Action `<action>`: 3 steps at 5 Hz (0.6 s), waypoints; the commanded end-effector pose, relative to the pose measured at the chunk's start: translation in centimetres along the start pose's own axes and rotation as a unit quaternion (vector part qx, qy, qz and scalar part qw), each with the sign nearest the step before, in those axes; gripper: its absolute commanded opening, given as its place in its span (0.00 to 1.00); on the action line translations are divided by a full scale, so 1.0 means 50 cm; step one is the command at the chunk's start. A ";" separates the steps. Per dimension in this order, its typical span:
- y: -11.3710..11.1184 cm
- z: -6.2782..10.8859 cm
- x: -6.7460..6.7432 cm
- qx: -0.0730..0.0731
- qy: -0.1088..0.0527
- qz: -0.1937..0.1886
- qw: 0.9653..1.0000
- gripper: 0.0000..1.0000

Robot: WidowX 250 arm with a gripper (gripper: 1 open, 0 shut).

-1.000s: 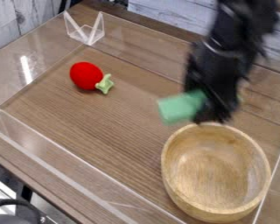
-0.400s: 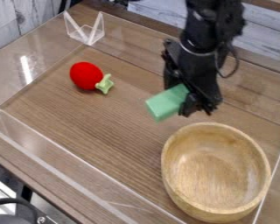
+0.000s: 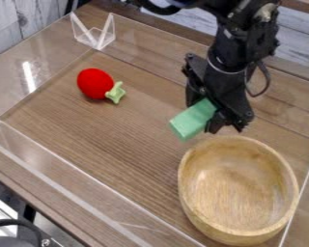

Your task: Remove the green block from the brown bowl and put it on the table

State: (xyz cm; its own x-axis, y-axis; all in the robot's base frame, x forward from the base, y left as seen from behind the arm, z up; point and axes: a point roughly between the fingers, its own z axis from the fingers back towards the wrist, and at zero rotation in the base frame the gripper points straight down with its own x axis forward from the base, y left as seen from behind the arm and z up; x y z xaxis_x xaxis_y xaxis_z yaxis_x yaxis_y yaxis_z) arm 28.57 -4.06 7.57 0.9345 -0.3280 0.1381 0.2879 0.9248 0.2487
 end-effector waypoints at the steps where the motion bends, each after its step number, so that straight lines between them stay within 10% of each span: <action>1: 0.014 0.036 0.023 0.005 -0.031 0.027 0.999 0.00; 3: 0.010 0.045 0.020 0.001 -0.043 0.029 0.999 0.00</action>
State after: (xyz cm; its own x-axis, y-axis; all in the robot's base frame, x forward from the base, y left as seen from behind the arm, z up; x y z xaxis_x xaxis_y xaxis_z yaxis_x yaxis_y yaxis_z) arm 28.52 -4.09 7.82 0.9459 -0.2858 0.1538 0.2445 0.9391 0.2417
